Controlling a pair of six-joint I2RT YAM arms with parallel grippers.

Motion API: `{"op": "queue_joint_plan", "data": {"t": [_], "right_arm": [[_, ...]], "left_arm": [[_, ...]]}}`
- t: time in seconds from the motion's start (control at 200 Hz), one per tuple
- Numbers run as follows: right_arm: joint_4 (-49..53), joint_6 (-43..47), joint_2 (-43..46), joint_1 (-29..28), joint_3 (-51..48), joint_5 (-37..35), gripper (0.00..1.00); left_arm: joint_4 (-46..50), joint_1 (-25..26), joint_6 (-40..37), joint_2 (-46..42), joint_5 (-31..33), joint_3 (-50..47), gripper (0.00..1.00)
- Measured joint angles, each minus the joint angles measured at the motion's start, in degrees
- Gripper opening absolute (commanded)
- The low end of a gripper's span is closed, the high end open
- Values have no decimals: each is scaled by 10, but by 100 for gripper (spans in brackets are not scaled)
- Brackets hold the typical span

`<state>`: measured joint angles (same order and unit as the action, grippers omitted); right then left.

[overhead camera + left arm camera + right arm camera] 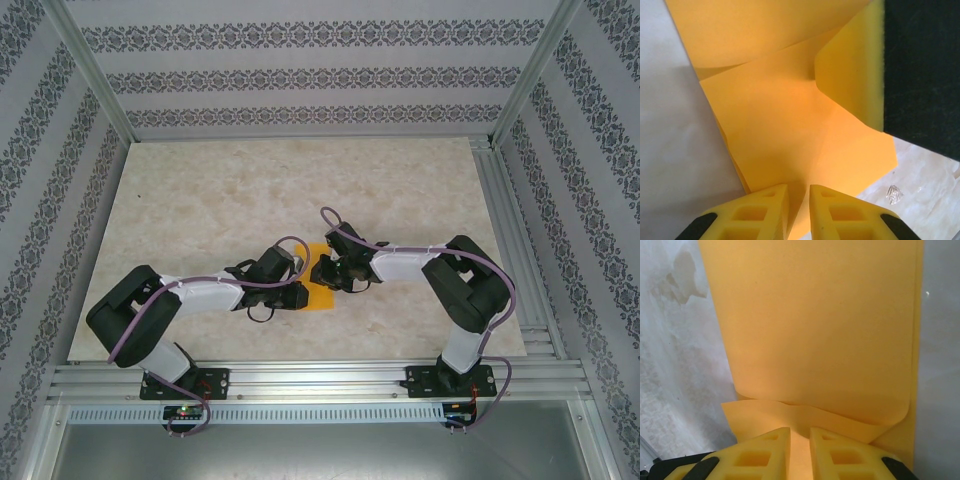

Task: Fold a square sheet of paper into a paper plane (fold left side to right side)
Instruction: First fold the square sheet of paper in half at the center of the table.

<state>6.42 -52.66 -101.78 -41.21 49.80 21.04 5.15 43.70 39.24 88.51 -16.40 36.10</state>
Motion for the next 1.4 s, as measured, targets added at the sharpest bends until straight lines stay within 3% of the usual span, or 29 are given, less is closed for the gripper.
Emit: {"op": "queue_joint_plan", "data": {"t": [0.41,0.894,1.399], "right_arm": [[-5,15,58,-6,-35,11,4],[-15,6,11,-26,-24,20,4],[52,75,2,-14,10,-2,5]], "left_arm": [[0,10,-2,1,14,1,20],[1,15,-2,1,22,3,19],[1,15,-2,2,24,3,18]]}}
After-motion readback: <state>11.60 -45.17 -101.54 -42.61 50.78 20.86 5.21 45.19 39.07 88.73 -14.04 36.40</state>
